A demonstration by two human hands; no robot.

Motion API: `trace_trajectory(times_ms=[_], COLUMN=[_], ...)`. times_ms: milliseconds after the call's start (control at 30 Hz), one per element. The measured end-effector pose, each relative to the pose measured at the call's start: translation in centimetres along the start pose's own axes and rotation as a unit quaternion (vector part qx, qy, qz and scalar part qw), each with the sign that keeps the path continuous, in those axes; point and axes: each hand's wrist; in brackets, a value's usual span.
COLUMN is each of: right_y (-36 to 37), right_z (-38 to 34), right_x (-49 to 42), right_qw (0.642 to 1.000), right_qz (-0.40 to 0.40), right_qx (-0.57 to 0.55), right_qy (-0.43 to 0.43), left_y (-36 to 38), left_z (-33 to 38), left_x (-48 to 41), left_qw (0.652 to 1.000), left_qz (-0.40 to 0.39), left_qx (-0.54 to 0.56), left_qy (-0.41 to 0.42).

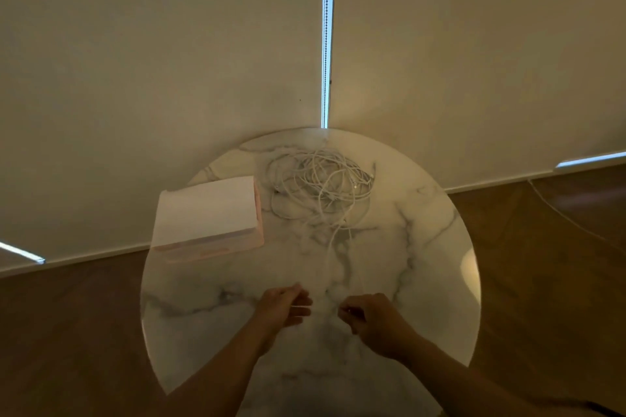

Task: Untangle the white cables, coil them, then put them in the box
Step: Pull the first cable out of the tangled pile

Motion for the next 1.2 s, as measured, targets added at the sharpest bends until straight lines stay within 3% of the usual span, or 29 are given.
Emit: trace_trajectory(times_ms=[200,367,600,667,767,833,967,1133,1200], right_y=[0.6,0.1,0.2,0.3,0.6,0.9,2.4,4.0,3.9], right_z=[-1.8,-1.5,-0.6,0.0,1.2,2.3,3.6,1.1,0.4], right_x=[0.5,1.0,2.0,1.9,0.7,-0.6,-3.0,-6.1,-6.8], right_qw=[0.997,0.994,0.987,0.991,0.995,0.979,0.933,0.83,0.831], right_qz=[-0.032,-0.064,-0.155,-0.128,0.056,0.124,0.094,0.131,0.147], right_qx=[0.038,0.026,0.013,-0.006,-0.056,-0.06,-0.137,-0.415,-0.414], right_qy=[-0.056,-0.081,-0.047,-0.03,0.053,0.149,0.318,0.349,0.34], left_y=[1.4,1.7,1.0,0.6,-0.2,-0.8,-2.2,-3.2,-3.3], left_z=[1.6,1.8,1.3,1.0,0.4,-0.2,-1.3,-1.9,-1.8], left_x=[0.9,1.0,1.0,1.2,1.8,2.4,3.6,5.1,5.6], left_qw=[0.973,0.921,0.914,0.918,0.923,0.927,0.931,0.935,0.938], left_qz=[-0.081,-0.076,-0.059,-0.056,-0.049,-0.044,-0.046,-0.049,-0.047], left_qx=[0.209,0.377,0.402,0.393,0.383,0.374,0.362,0.352,0.342], left_qy=[-0.043,-0.054,-0.013,-0.007,-0.011,-0.011,-0.002,-0.002,0.002])
Point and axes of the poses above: each hand's wrist, its own x-axis away from the middle knuckle, its own y-axis out of the palm, z = x × y, and after that the axes turned 6 degrees about -y, right-handed
